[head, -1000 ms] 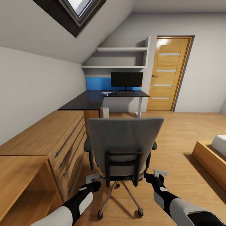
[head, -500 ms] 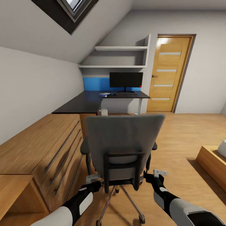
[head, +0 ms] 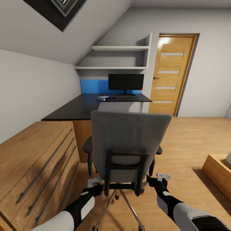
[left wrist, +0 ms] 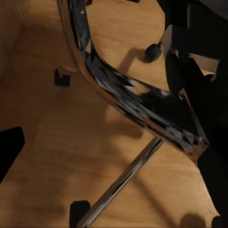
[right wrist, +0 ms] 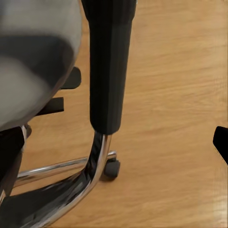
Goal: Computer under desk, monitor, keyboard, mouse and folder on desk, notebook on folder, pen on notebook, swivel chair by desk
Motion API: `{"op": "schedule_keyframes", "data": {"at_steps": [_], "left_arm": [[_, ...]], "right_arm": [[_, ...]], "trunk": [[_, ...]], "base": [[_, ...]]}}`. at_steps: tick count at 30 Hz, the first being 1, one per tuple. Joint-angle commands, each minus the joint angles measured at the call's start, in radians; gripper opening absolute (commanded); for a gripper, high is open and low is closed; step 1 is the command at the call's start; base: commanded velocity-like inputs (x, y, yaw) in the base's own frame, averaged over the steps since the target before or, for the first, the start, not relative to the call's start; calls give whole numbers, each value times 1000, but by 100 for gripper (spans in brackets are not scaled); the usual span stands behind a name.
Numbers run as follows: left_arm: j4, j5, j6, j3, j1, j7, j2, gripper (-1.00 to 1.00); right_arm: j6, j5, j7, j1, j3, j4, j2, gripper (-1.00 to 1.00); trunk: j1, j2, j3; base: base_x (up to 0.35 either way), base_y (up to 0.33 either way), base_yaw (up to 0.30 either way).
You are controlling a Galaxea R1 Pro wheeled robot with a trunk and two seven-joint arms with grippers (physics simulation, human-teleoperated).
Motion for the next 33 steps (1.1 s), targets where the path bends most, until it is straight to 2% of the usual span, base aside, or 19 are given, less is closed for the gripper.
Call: {"op": "schedule_keyframes", "data": {"at_steps": [1, 33], "left_arm": [[-2, 9, 3, -12, -1, 8, 0, 100], [0, 10, 2, -12, -1, 8, 0, 100]], "right_arm": [[-2, -8, -2, -1, 9, 1, 0, 100], [-2, -8, -2, -1, 9, 0, 0, 100]], "trunk": [[0, 0, -1], [0, 0, -1]], "base": [[320, -137, -1], [320, -138, 0]]}}
